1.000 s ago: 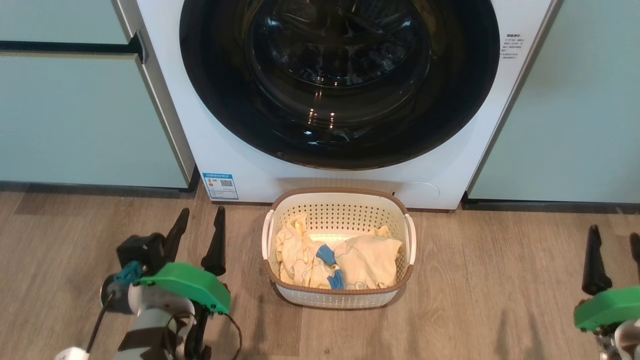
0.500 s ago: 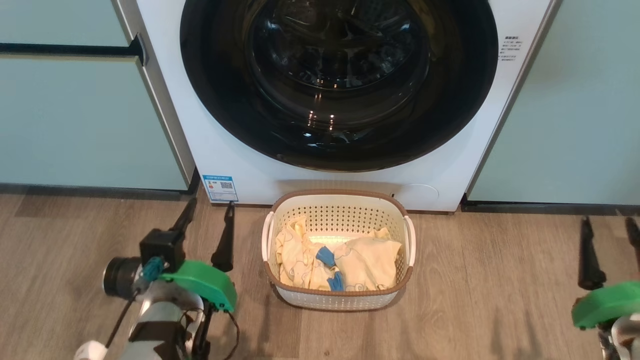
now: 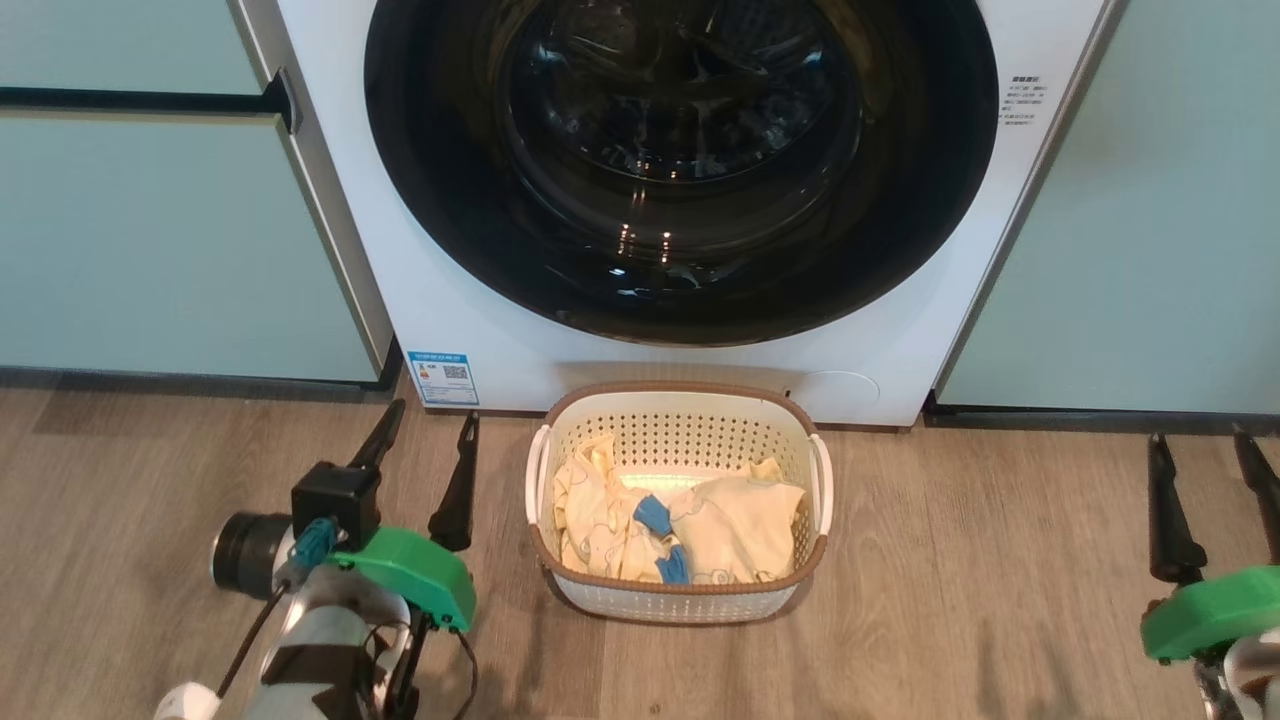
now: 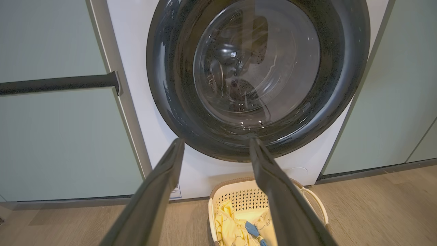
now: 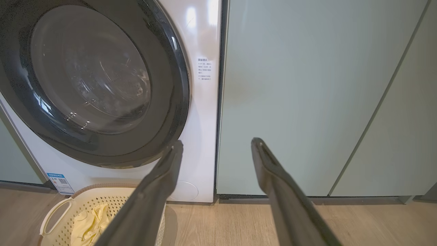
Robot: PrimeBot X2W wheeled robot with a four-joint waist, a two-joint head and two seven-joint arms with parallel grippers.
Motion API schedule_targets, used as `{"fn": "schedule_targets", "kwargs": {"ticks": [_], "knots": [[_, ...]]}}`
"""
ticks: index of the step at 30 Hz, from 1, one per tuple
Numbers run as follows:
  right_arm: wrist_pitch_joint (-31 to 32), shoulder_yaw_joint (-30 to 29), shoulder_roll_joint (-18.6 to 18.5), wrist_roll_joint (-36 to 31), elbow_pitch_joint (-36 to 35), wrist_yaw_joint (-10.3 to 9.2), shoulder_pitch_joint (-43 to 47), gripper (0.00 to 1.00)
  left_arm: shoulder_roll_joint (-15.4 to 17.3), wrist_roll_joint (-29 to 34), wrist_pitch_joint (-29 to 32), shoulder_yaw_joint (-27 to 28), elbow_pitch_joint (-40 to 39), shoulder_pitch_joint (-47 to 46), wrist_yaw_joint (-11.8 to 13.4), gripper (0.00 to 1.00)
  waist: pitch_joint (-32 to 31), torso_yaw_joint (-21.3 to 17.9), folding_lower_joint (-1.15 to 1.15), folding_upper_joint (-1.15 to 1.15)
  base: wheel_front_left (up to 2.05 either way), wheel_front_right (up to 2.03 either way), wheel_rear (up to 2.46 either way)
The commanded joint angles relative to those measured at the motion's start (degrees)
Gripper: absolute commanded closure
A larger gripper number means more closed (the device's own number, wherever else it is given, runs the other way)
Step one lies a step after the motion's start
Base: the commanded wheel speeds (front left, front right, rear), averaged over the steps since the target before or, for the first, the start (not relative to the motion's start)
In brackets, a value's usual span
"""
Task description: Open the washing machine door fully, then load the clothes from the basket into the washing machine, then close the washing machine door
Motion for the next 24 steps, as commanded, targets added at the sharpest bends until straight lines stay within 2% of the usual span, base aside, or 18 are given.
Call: {"fn": "schedule_targets", "kwargs": {"ticks": [1,10,24], "knots": [[-0.5,0.9,-0.3,0.9,-2.0,-0.17,-2.8,0.0,0.8,-0.1,-0.4,2.3,-1.8,-3.5,0.4,0.0,0.0,0.0,0.0,0.0,0.0,0.0,0.0],[-0.5,1.3,-0.1,4.2,-1.4,-0.17,-2.6,0.0,0.7,-0.2,-0.4,2.4,-1.7,-3.3,0.3,0.0,-0.2,0.1,0.0,0.0,0.0,0.0,0.0],[-0.5,1.5,-0.3,5.4,-1.1,-0.17,-2.6,0.0,0.7,-0.1,-0.4,2.5,-1.4,-3.2,0.2,0.0,-0.2,-0.1,0.0,0.0,0.0,0.0,0.0]]}}
